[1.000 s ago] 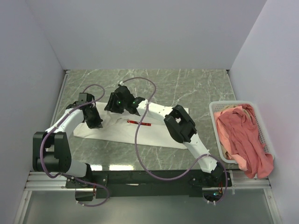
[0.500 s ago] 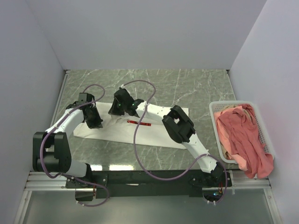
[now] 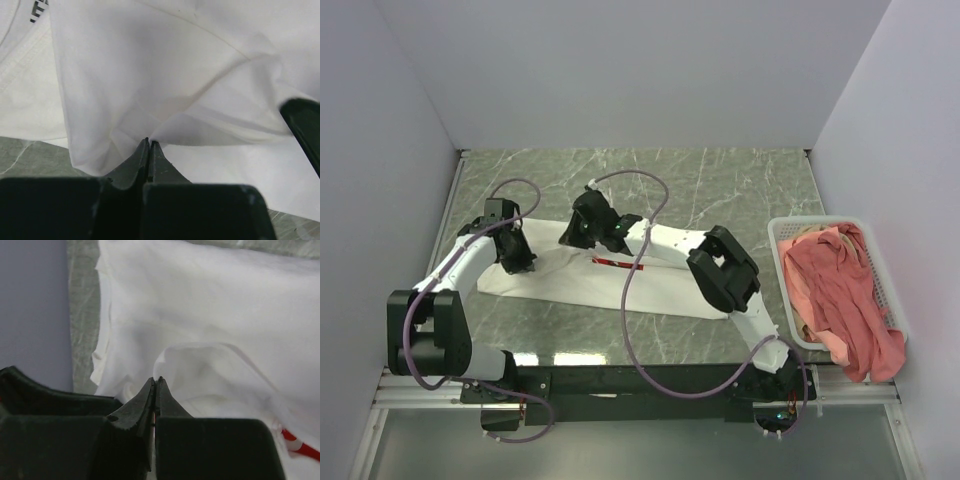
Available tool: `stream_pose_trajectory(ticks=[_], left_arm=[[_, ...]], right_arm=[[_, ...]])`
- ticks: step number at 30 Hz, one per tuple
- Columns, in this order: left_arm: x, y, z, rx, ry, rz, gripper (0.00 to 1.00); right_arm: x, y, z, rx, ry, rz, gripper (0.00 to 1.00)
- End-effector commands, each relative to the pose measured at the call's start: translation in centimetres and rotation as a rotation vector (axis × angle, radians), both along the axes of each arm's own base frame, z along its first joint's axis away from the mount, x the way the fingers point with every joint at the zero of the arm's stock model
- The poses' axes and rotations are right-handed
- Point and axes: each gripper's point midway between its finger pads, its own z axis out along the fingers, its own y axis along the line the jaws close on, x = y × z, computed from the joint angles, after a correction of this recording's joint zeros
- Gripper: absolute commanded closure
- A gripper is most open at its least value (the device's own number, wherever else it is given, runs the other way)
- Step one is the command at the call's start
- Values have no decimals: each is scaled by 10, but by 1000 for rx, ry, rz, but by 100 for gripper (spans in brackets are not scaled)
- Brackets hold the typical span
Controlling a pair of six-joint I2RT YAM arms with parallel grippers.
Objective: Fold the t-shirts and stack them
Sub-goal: Fold the tshirt
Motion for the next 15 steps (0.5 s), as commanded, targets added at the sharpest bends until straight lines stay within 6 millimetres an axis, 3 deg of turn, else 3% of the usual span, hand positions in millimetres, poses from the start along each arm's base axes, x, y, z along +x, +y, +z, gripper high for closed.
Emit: stream_pose_trajectory(ticks=[1,9,15], left_arm=[[13,9,22,15,-79,49,99],[17,16,26,8,-95,90,99],[17,21,26,7,-98,111,99]], right_arm=[[-3,2,64,88,-107,-11,100],[-29,-6,81,67,-117,-40,100],[-41,-20,78,37,-82,-85,100]])
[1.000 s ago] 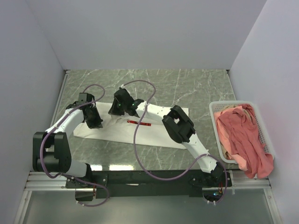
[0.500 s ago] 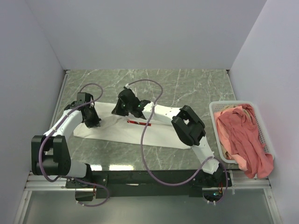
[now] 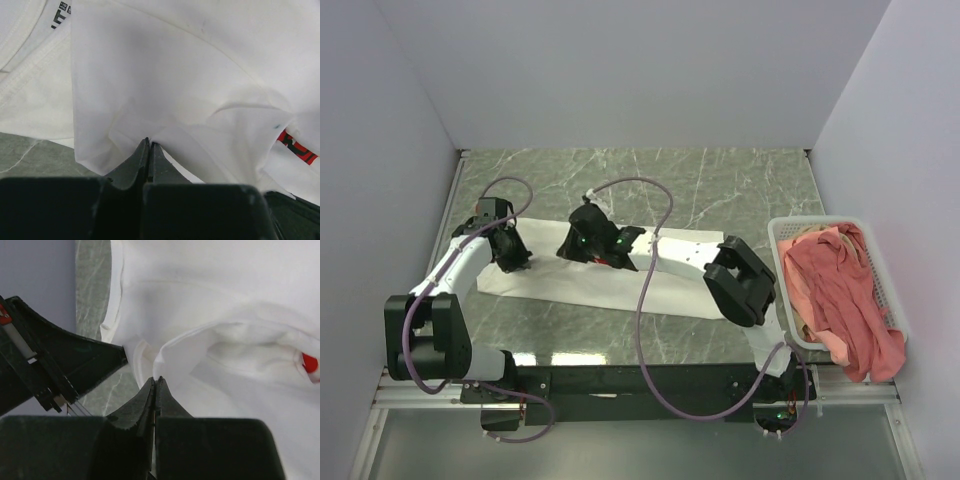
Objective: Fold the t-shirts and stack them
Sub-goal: Fold the tshirt
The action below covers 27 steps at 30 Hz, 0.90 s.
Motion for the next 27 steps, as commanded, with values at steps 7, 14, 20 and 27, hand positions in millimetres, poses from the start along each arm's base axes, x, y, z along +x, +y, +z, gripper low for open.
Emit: stream_pose_trajectory(ticks=[7,14,20,27], left_arm=[[14,10,15,17,-61,50,99],[17,19,21,47,-74,87,99],[17,35,32,77,-107,160,99],[22,42,36,73,-121,205,99]], right_arm=[[-5,-37,26,20,-9,-115,100],[-24,-29,25,10,1,-90,100],[-34,-21,29,22,8,-77,100],[-44,-19,26,36,33,-56,100]])
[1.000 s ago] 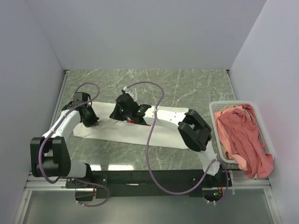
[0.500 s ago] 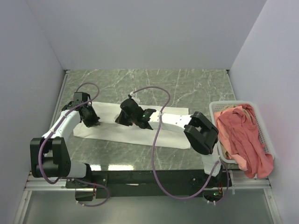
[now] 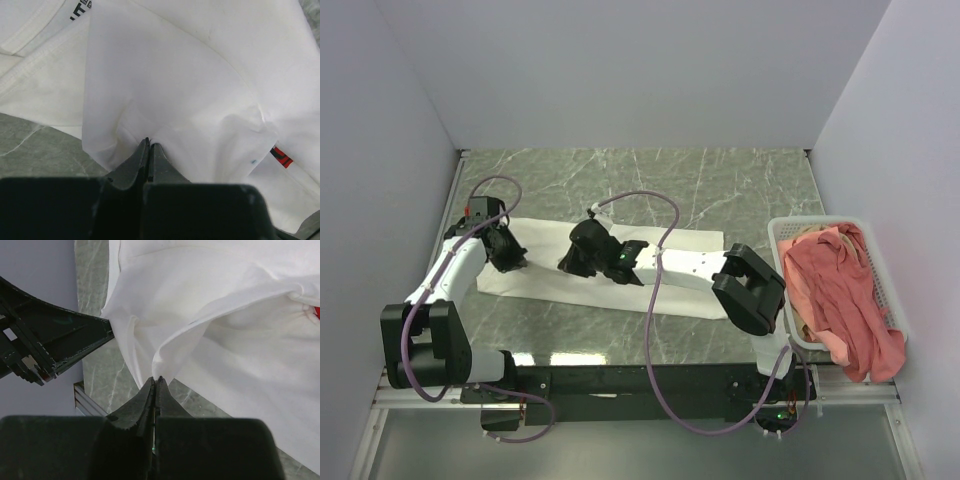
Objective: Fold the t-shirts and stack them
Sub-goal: Fold the tshirt
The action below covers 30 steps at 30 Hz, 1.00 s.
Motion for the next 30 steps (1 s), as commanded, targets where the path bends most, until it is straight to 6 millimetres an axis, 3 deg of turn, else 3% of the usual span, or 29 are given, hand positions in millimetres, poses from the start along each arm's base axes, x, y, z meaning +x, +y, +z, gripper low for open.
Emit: stream_pose_trajectory(ticks=[1,11,14,15,16,17,21,22,25,30], left_arm=[[24,35,23,116,-102,113,99],[27,33,16,100,-97,126,92],[28,31,13,84,-94,127,89],[29,31,13,83,-97,126,88],[28,31,13,84,-95,126,87],[28,31,16,83,-103,125,80],[23,30,25,84,-135,130,71],[22,30,27,82,-143,130,71],[20,27,25,72,-138,120,74],[30,20,24,40,-152,87,74]], right_arm=[[-7,-8,30,29,-19,2,100],[-19,-7,25,47,5,50,97],[-22,-13,34,40,-34,80,82],[-22,-20,32,14,-53,74,68],[-22,-25,34,3,-73,73,62],[-23,-35,37,-16,-102,83,57],[2,-70,37,-111,-163,34,51],[20,-82,36,-123,-161,1,51],[54,-94,26,-175,-156,1,51],[96,-74,4,-259,-199,97,51]])
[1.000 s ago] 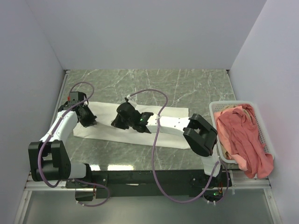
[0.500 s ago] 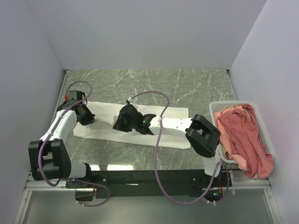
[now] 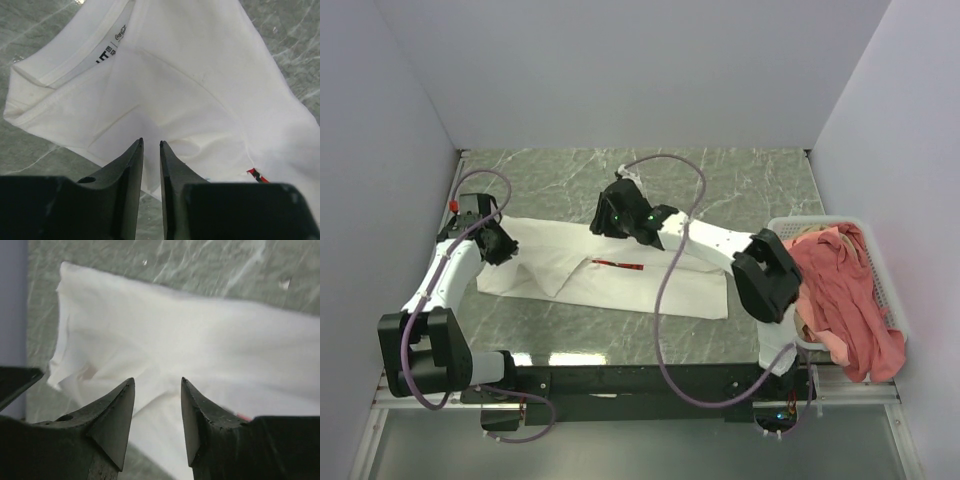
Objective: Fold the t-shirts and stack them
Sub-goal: Fold the tshirt
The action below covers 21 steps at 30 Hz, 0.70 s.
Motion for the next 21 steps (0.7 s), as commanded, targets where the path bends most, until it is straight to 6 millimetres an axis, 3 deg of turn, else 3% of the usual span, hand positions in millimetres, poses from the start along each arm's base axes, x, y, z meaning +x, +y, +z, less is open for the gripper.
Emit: stream_pose_trajectory(ticks=[1,2,6,13,21], left_arm=[[13,-8,5,-39,-43,-24,75],[14,-9,2,-50,-31,-27,76],[11,-13,-9,-68,-11,-17,79],[-8,-25,-32,-119,15,13,94],[-38,-27,-44,-147,-5,121,99]], right_arm=[[13,13,-37,-135,-7,118,51],[20,24,-26,-122,-27,133,51],[21,33,-55,-156,21,162,52],[2,20,-82,-194,48,161,53],[-13,5,-96,-226,68,162,54]])
